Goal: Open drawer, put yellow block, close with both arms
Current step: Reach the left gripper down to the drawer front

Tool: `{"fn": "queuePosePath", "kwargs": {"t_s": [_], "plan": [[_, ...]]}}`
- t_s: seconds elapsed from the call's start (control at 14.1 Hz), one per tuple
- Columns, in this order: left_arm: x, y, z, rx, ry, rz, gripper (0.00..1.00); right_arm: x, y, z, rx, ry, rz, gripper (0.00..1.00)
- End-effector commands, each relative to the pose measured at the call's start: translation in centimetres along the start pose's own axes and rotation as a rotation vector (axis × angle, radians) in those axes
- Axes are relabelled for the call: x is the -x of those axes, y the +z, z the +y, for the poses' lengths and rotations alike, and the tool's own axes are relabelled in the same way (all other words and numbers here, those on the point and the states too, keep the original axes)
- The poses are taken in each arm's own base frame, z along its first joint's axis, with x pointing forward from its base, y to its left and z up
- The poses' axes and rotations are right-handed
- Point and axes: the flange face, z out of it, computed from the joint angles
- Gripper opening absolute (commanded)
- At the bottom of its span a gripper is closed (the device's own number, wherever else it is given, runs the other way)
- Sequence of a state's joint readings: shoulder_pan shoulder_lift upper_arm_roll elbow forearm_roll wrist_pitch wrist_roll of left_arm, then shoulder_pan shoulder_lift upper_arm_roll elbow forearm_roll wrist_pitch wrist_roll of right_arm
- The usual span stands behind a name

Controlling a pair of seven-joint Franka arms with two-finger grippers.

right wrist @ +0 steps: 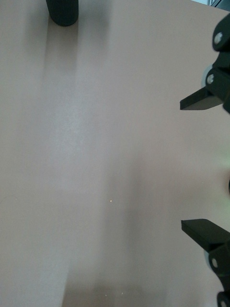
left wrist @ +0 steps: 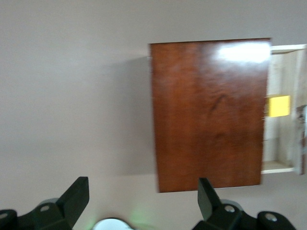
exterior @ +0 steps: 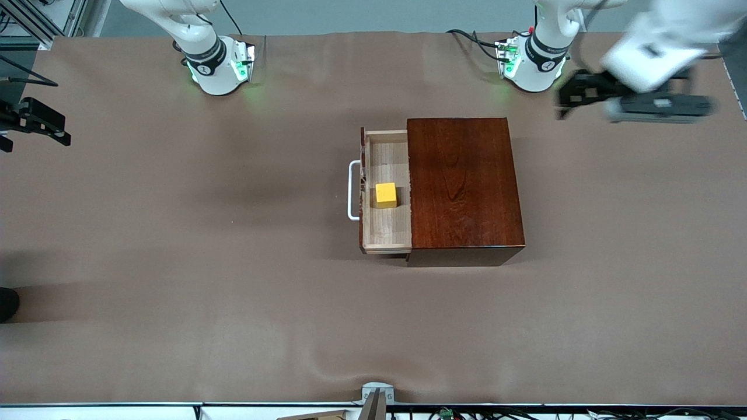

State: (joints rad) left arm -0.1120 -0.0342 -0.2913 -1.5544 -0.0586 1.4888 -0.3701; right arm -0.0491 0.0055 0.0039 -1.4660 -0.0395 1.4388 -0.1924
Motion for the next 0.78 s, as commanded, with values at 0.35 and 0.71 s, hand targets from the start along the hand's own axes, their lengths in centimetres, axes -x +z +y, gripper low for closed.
{"fn": "queuePosePath", "kwargs": {"t_s": [0.35, 0.71], "plan": [[-2.3, 11.0, 25.0, 0.175, -0.370, -0.032, 1.00, 0.6, -1.8, 0.3, 0.025, -0.008, 0.039, 1.00], [0.3, 18.9, 35.3, 0.281, -0.655, 0.068, 1.00, 0.6, -1.7, 0.2, 0.014, -0.007, 0.038, 1.00]]}}
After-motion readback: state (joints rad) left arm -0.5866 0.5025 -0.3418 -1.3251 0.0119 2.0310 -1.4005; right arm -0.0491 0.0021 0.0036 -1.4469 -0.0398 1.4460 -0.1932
